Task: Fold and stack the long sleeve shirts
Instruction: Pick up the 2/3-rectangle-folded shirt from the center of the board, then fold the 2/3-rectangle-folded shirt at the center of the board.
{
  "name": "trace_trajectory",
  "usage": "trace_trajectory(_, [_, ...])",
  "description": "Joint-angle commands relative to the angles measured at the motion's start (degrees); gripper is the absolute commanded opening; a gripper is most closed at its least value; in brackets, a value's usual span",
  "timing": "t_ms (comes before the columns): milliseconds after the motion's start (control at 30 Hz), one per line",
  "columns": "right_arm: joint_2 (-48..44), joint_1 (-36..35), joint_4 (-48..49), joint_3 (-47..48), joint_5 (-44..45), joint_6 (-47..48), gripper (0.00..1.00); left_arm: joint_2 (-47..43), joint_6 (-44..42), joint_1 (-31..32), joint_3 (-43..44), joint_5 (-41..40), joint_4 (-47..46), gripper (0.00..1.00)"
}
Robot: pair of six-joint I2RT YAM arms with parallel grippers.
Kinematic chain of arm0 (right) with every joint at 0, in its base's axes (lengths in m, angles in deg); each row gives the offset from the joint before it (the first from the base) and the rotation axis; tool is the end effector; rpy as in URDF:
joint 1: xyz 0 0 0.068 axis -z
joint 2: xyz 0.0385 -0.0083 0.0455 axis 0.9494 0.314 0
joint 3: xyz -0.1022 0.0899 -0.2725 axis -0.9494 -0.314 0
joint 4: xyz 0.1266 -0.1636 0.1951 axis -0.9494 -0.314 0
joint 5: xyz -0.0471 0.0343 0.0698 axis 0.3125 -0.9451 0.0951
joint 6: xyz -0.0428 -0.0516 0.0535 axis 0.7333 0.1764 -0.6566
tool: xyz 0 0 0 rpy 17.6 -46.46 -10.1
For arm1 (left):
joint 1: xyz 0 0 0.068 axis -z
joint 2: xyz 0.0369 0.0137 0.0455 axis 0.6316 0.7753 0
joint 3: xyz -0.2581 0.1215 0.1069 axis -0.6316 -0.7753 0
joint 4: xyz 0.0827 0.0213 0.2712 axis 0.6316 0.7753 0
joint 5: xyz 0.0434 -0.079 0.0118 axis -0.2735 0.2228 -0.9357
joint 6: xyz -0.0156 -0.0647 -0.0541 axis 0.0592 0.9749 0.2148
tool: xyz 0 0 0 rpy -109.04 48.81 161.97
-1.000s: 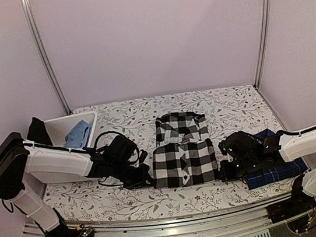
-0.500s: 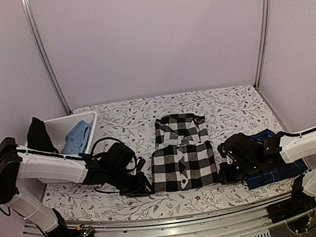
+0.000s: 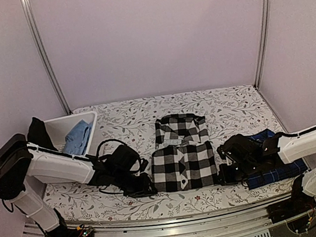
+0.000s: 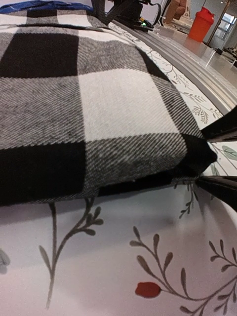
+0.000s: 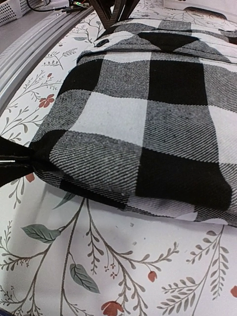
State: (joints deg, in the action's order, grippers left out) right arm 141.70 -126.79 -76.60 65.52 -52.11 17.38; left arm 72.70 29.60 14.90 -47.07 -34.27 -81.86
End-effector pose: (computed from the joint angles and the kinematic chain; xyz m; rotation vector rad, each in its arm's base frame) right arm 0.1451 0.2158 0.1315 -0.1619 2.7513 0.6882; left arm 0.1722 -0.2779 0.1066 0.1701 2.9145 -0.9374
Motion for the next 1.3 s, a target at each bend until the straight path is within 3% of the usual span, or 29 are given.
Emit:
trace_trajectory(0, [-0.4, -0.4, 0.9, -1.0, -0.1, -0.6, 0.0, 1.8, 0.2, 0.7, 0.9, -1.8, -1.5, 0.23])
trace_trajectory(233, [-2.5, -0.4, -0.1, -1.2, 0.4, -0.7, 0.0, -1.3, -0.2, 0.9, 1.5, -1.3, 1.4, 0.0])
trace_trajectory(533, [-10.0, -1.6, -4.0, -0.6, -1.4, -1.2, 0.0, -9.9, -1.8, 2.9, 5.2, -0.8, 13.9, 0.0])
trace_trajectory(667, [-14.7, -1.2, -7.7, 5.4, -1.2, -0.2, 0.0, -13.4, -3.2, 2.6, 10.1, -1.5, 20.2, 0.0])
trace_trajectory(767, [-13.4, 3.8, -8.3, 10.5, -5.1, 2.5, 0.0, -12.2, -6.4, -0.5, 16.7, -0.1, 23.0, 0.0])
trace_trajectory(933, [-3.1, 15.5, -5.0, 19.6, -9.8, 10.2, 0.0, -3.3, -13.5, -10.4, 27.2, 5.3, 20.5, 0.0])
trace_trajectory(1100, [15.8, 27.6, 2.5, 28.9, -14.4, 16.0, 0.0, 15.3, -16.8, -20.9, 40.7, 10.5, 14.5, 0.0])
trace_trajectory(1267, [33.7, 32.8, 5.7, 39.2, -14.8, 18.1, 0.0, 31.9, -16.4, -23.7, 56.0, 12.5, 10.6, 0.0])
